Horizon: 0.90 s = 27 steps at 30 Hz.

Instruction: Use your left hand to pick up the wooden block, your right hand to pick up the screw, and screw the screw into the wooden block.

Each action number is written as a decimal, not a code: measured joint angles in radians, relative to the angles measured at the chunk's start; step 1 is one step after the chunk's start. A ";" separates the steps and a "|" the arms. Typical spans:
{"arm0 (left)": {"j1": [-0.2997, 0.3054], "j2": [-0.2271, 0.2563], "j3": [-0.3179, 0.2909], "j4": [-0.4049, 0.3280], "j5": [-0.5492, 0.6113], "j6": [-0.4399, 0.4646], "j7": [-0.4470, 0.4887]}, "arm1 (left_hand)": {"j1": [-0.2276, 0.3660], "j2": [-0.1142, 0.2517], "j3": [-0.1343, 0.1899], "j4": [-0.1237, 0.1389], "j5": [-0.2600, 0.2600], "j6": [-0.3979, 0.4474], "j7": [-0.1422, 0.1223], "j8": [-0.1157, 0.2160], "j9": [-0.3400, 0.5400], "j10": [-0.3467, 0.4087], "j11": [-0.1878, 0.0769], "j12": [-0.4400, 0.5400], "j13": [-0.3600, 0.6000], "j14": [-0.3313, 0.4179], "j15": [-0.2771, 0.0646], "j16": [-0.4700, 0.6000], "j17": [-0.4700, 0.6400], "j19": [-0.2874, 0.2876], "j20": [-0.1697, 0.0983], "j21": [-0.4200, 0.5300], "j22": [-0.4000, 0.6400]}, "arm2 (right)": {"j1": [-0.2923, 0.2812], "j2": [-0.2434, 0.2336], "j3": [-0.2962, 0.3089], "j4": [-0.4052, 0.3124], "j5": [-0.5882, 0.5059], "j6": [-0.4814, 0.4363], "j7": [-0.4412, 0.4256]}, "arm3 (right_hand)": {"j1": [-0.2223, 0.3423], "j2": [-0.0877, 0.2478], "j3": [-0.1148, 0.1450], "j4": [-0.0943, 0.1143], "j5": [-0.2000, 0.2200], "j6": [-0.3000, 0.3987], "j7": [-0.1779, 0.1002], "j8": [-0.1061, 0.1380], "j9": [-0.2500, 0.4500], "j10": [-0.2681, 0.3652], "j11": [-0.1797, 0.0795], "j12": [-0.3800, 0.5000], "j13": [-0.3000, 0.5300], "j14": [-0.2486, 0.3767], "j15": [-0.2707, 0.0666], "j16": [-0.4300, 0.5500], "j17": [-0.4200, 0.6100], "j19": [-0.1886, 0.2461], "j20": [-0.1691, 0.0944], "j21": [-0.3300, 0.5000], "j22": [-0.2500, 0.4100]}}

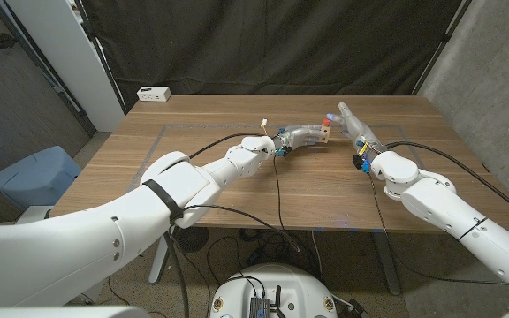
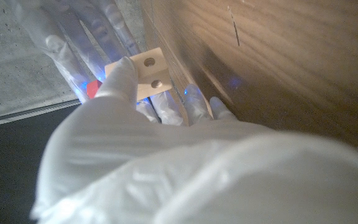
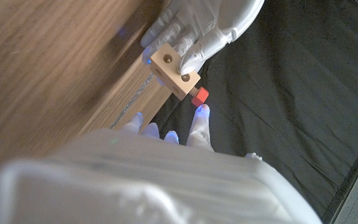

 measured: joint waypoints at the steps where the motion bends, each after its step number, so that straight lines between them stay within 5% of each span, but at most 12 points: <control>1: 0.000 -0.002 0.000 0.005 0.000 -0.003 0.000 | 0.000 0.000 0.000 0.000 0.000 0.000 0.000 0.000 0.000 0.000 0.000 0.000 0.000 0.000 0.000 0.000 0.000 0.000 0.000 0.000 0.000 | -0.001 0.000 0.001 0.000 -0.001 0.002 -0.003 | 0.000 0.000 0.000 0.000 0.000 0.002 0.002 0.000 0.000 0.000 0.000 0.004 0.000 0.000 0.000 0.000 0.000 0.000 0.000 0.000 0.000; 27: -0.008 -0.009 0.001 0.027 0.000 -0.023 -0.013 | -0.004 -0.003 0.000 0.001 0.001 0.000 0.000 0.000 -0.001 0.000 0.000 -0.004 0.001 0.000 0.000 0.000 0.000 0.000 0.000 0.000 0.000 | 0.002 -0.002 0.015 0.006 0.009 -0.005 -0.008 | 0.000 0.000 0.000 0.000 0.000 -0.008 0.000 0.000 0.000 0.000 0.000 0.004 0.000 0.000 0.000 0.000 0.000 0.000 0.000 0.000 0.000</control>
